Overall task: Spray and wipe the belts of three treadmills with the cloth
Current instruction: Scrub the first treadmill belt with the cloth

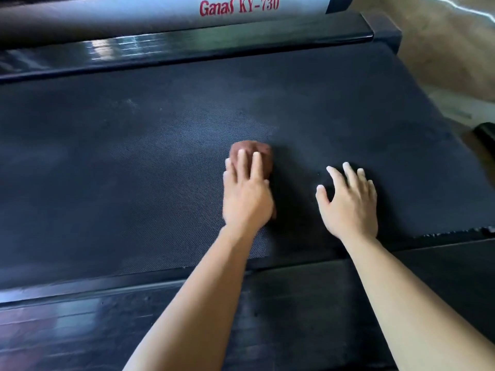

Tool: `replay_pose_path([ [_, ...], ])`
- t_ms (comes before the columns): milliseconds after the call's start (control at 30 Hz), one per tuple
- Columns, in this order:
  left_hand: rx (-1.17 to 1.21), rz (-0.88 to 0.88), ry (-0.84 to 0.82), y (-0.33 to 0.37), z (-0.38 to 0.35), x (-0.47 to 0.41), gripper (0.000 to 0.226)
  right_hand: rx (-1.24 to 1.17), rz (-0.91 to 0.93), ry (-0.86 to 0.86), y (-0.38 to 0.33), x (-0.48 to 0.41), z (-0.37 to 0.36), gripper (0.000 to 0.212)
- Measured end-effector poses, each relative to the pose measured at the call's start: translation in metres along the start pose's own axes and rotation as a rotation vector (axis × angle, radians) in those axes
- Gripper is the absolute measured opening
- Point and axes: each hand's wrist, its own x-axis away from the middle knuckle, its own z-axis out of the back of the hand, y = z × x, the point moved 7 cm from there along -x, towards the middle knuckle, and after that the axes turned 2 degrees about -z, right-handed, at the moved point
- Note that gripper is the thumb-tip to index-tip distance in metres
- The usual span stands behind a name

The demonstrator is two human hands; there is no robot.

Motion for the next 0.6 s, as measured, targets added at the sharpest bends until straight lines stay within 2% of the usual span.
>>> replay_pose_path([
  [133,0.046,-0.2,-0.065,0.048,-0.014,0.021,0.063,-0.01,-0.013,-0.011,0.002,-0.001,0.0,0.052],
  [267,0.043,-0.307,-0.09,0.023,-0.008,0.053,0.061,-0.018,-0.001,0.003,0.002,-0.001,0.001,0.051],
  [367,0.04,-0.216,-0.087,-0.025,0.002,0.047,0.064,-0.014,-0.002,-0.008,0.003,-0.001,-0.001,0.052],
  [467,0.076,-0.03,-0.025,-0.072,0.016,0.01,0.06,-0.007,-0.003,0.001,0.003,-0.001,-0.001,0.052],
  [600,0.083,0.157,-0.008,-0.087,0.025,-0.058,0.062,-0.002,-0.012,0.017,0.001,-0.001,-0.001,0.051],
])
